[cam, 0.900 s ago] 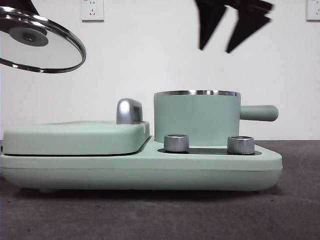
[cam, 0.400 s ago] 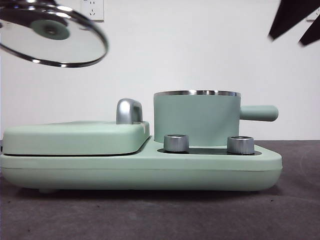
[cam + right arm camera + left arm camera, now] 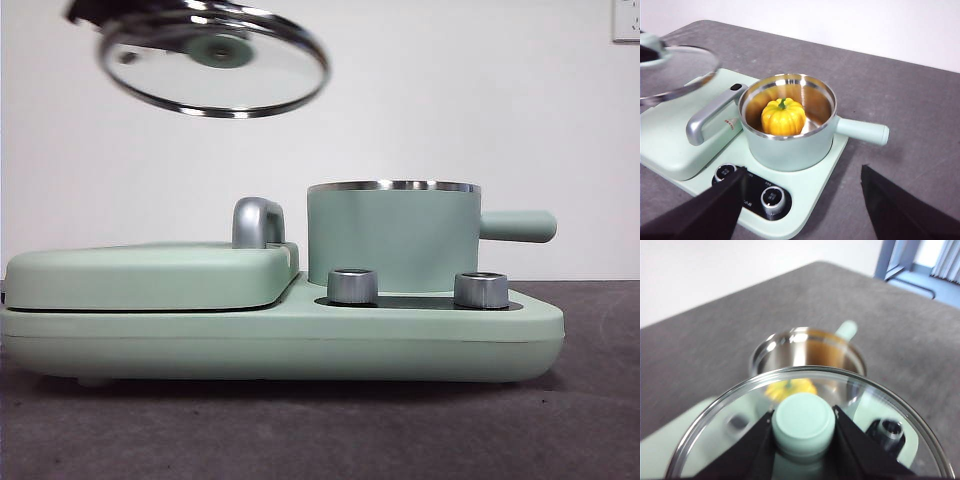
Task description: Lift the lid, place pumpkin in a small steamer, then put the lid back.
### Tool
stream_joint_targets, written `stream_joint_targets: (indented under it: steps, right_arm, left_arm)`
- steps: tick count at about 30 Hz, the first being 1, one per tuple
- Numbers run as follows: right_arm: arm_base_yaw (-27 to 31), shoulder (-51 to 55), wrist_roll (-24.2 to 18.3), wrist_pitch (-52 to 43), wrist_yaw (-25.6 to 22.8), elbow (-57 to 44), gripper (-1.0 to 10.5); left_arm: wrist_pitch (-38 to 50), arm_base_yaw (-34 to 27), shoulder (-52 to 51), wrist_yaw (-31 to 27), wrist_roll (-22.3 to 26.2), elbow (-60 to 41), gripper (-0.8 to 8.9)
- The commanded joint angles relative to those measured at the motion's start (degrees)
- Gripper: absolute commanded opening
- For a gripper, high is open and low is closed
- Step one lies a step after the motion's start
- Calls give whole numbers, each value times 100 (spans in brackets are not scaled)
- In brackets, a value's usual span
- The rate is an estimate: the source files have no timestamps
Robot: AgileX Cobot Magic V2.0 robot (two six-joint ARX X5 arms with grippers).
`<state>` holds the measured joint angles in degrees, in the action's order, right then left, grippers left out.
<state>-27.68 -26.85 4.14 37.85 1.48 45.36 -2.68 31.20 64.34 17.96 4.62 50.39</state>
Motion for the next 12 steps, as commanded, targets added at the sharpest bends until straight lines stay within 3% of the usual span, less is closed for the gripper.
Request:
stream_joint_targets:
  steps: [1, 7, 12]
  right_arm:
    - [-31, 28, 382, 46, 11, 26, 352]
    - [-31, 42, 503, 258, 66, 26, 352]
    - [-31, 42, 503, 297, 63, 26, 352]
  left_arm:
    - [726, 205, 417, 2, -129, 162, 16]
    - [1725, 461, 1423, -48, -120, 577, 16]
    - [1899, 560, 2277, -50, 39, 1178, 16]
